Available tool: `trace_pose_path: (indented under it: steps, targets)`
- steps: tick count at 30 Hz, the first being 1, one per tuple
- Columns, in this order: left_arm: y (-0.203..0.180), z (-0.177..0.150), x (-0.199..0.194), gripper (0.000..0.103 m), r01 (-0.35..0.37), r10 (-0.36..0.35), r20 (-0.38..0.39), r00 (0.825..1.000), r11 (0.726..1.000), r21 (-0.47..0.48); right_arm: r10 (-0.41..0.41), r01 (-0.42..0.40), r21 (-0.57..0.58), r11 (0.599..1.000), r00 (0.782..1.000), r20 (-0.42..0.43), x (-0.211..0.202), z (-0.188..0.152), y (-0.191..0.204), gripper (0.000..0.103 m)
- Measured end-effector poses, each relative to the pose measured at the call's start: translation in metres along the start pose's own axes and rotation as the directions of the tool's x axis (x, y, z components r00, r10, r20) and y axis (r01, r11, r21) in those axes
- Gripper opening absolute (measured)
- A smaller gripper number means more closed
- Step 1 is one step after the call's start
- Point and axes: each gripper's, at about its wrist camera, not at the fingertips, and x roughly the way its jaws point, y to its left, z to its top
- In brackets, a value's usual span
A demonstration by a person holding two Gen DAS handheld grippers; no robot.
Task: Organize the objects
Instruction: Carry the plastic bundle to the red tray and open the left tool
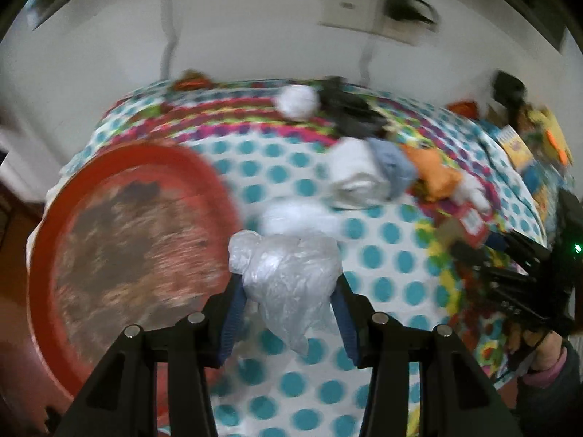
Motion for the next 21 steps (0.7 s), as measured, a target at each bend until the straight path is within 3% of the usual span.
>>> trace_pose_path:
  steps: [3, 14, 21]
  targets:
    - [0.039, -0.005, 0.001, 0.047, -0.081, 0.082, 0.006, 0.997, 0.995, -0.06, -0.013, 0.013, -0.01, 1.0, 1.0, 0.006, -0.001, 0.0, 0.002, 0.047]
    - [0.181, -0.028, 0.022, 0.047, -0.241, 0.226, -0.085, 0.97, 0.932, -0.269, -0.09, 0.09, -0.053, 0.995, 0.996, 0.003, 0.001, 0.0, 0.011, 0.045]
    - [0.226, -0.03, 0.028, 0.049, -0.305, 0.282, -0.119, 0.952, 0.906, -0.294, -0.099, 0.101, -0.067, 0.993, 0.995, 0.029, -0.004, -0.001, 0.013, 0.045]
